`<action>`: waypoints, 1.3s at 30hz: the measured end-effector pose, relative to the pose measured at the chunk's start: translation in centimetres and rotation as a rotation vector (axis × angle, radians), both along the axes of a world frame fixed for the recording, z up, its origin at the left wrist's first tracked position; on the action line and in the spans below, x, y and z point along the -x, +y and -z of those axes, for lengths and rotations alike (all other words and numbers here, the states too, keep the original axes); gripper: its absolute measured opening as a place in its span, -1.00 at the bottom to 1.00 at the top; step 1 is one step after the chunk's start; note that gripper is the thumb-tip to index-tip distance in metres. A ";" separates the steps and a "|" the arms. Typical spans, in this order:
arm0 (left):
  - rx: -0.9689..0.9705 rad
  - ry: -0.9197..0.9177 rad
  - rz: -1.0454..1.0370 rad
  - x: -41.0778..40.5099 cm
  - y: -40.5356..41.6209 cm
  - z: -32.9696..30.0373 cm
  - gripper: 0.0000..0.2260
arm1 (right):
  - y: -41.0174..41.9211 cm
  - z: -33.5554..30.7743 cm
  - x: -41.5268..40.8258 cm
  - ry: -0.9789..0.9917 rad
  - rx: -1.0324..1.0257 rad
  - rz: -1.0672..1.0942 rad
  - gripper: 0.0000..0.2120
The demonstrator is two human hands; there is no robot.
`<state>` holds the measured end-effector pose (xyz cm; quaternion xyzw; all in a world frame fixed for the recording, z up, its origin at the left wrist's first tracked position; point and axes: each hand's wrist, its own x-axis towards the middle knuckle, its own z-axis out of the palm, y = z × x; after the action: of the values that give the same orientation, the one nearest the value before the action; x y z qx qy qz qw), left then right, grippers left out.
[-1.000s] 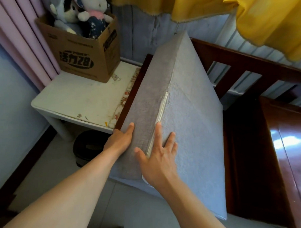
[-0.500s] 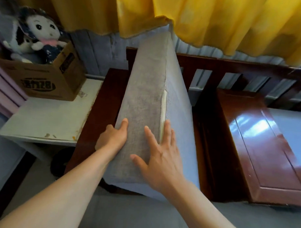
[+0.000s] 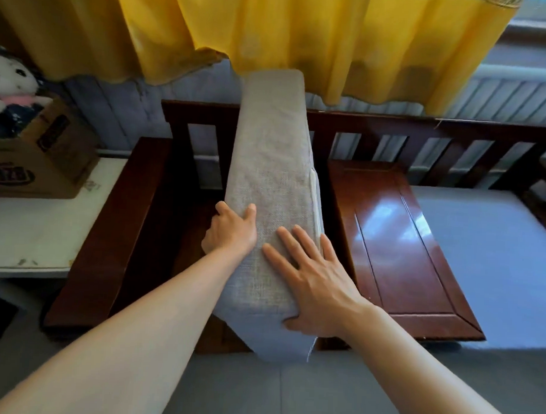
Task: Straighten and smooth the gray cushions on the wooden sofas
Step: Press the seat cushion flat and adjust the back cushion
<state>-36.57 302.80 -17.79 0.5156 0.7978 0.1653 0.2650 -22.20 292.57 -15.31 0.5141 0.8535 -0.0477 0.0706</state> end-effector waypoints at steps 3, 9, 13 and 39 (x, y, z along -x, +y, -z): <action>-0.009 0.017 0.017 -2.7 -0.3 -0.3 -0.46 | 0.1 0.0 -2.6 -0.022 0.021 0.007 0.16; -0.004 0.003 0.043 -6.1 0.0 -0.5 -0.46 | -0.3 0.2 -6.0 -0.022 0.017 0.046 0.15; -0.014 0.022 0.041 -7.6 0.3 -0.4 -0.46 | -0.2 0.3 -7.5 0.001 0.015 0.040 0.15; 0.101 0.308 -0.300 -12.4 -3.9 -1.3 -0.44 | 9.5 2.4 -15.5 0.327 0.042 -0.450 -0.26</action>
<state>-24.17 298.90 -16.51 0.3963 0.9040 0.0820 0.1380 -6.73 302.07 -17.69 0.2956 0.9450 -0.1309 -0.0487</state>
